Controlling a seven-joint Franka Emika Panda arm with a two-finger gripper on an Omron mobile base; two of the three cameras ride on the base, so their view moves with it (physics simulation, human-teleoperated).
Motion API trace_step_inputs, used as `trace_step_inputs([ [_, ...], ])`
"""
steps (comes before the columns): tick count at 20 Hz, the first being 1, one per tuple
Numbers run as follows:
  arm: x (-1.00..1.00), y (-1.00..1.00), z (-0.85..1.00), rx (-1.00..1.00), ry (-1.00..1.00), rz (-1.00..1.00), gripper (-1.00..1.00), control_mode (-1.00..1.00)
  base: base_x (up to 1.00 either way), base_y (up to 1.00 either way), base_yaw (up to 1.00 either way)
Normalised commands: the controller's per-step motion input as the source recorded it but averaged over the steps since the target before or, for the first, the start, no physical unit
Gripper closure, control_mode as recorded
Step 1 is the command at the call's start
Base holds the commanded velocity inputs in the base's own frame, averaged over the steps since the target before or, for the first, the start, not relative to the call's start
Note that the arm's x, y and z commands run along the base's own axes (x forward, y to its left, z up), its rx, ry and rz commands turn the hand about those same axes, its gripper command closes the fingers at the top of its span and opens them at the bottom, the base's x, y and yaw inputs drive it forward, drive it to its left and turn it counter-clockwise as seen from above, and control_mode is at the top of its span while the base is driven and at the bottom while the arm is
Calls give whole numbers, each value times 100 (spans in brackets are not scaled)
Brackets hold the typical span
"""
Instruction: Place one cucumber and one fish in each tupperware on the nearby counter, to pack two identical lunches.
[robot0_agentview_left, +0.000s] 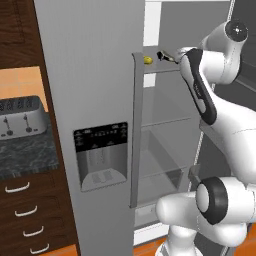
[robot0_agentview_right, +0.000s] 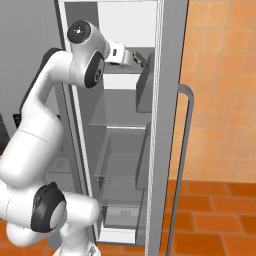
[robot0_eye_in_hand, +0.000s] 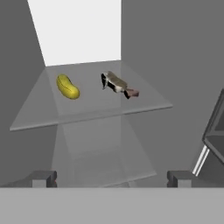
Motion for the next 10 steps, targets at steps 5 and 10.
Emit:
trace_step_inputs([
  [5, 37, 0, -10, 0, 12, 0, -100, -100, 0, 0, 0],
  [10, 54, -7, -15, 0, 19, 0, -100, -100, 0, 0, 0],
])
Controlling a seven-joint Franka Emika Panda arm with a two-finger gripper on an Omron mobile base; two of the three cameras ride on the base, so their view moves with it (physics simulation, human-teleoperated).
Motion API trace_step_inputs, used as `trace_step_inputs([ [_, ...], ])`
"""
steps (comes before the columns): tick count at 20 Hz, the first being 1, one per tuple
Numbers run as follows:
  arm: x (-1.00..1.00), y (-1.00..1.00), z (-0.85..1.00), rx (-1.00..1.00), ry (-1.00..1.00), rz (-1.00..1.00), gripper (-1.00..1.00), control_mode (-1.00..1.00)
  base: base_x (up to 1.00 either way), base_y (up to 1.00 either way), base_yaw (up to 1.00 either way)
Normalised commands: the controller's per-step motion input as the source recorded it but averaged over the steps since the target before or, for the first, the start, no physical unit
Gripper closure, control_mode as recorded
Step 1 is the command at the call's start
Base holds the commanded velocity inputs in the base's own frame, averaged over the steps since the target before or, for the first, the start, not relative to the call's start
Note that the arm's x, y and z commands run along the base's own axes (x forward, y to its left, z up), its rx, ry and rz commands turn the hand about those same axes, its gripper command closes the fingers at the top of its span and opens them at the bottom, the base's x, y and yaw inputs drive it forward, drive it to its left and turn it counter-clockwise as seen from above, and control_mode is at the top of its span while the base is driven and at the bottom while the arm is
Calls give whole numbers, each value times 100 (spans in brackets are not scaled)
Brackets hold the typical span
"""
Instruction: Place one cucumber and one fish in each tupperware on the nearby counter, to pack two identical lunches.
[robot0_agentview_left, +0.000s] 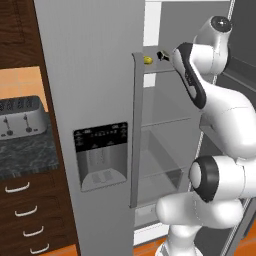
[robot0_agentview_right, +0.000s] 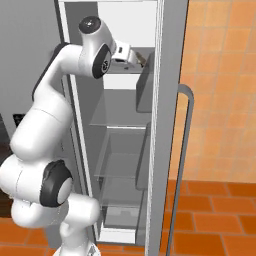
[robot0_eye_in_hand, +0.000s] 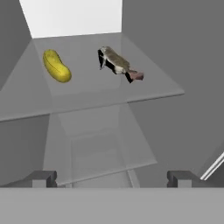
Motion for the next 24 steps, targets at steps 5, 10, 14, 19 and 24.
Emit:
trace_step_inputs([
  [5, 39, -19, -16, -1, 9, 0, -100, -100, 0, 0, 0],
  [10, 19, -20, -15, -2, 0, 0, -100, -100, 0, 0, 0],
  [14, 20, 0, -38, -6, -1, 2, -100, -100, 0, 0, 0],
  [19, 14, 0, -2, 0, 0, 0, -100, -100, 0, 0, 0],
  [24, 23, -8, -5, 0, -5, 0, -100, -100, 0, 0, 0],
])
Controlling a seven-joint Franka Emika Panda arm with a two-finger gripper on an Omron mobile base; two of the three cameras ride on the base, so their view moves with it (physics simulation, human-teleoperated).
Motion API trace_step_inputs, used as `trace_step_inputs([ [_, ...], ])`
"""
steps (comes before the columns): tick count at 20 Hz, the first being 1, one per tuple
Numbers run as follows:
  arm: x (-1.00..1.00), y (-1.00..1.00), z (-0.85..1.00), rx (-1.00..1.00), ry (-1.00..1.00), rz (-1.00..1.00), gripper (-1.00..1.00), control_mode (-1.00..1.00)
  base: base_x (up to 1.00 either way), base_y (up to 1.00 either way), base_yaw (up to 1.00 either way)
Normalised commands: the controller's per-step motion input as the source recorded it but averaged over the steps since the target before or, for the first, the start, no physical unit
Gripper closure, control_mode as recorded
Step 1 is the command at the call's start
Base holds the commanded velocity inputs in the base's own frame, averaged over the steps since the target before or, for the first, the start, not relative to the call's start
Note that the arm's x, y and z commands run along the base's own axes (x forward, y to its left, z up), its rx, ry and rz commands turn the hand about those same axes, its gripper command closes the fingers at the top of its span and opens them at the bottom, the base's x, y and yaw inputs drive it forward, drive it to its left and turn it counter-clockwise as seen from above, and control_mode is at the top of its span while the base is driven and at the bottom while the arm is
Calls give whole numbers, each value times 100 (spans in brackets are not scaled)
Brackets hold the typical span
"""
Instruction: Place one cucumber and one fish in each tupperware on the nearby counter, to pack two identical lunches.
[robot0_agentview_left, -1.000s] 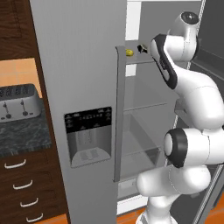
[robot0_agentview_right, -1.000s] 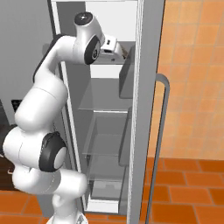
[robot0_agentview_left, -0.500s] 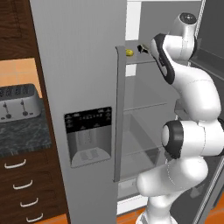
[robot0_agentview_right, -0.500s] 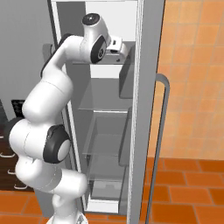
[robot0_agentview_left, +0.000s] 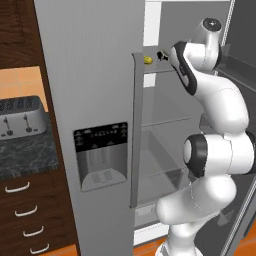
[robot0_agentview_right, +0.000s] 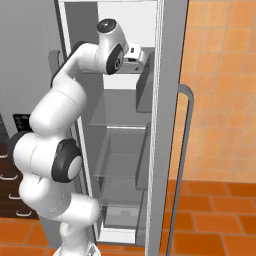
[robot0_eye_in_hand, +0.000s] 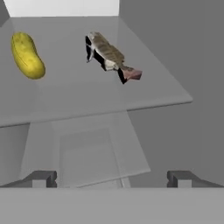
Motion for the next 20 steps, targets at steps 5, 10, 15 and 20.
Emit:
trace_step_inputs([
  [5, 14, -15, 0, 0, -10, 0, -100, -100, 0, 0, 0],
  [10, 19, -7, -1, 0, -3, 0, -100, -100, 0, 0, 0],
  [15, 26, -7, -1, 0, 0, 1, -100, -100, 0, 0, 0],
  [20, 39, -9, 0, 0, 0, 1, -100, -100, 0, 0, 0],
])
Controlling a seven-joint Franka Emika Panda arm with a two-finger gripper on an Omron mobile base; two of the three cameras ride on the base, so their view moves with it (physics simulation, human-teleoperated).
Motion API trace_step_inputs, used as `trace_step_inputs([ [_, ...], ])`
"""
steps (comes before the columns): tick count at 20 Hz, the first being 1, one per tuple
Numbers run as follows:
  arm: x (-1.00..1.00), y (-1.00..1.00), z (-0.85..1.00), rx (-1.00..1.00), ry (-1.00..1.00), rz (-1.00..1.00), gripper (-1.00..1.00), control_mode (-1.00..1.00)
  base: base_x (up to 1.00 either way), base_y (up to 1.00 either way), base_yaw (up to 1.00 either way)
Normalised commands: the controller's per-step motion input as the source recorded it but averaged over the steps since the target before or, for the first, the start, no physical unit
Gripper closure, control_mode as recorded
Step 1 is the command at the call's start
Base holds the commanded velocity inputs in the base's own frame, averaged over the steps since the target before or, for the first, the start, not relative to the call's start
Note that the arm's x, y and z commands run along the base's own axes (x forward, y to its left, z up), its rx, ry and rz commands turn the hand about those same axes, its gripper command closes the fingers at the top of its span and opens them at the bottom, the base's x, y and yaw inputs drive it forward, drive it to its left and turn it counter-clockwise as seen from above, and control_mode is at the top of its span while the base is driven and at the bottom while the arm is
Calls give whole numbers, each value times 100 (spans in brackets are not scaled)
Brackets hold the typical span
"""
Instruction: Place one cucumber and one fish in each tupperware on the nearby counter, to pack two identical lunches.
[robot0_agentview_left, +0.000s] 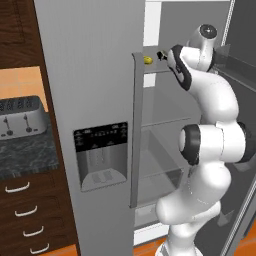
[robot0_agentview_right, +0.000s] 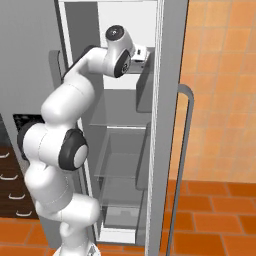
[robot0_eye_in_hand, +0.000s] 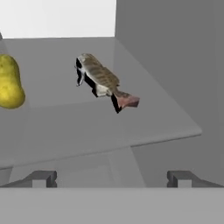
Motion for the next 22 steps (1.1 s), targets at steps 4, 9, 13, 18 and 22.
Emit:
trace_step_inputs([
  [4, 47, -17, 0, 0, 0, 2, -100, -100, 0, 0, 0],
  [9, 49, -14, -5, 0, 1, 1, -100, -100, 0, 0, 0],
  [13, 37, -5, -14, 0, 2, 2, -100, -100, 0, 0, 0],
  [18, 57, -2, -5, 0, 0, 1, -100, -100, 0, 0, 0],
  [22, 56, -9, -3, 0, 1, 1, -100, -100, 0, 0, 0],
])
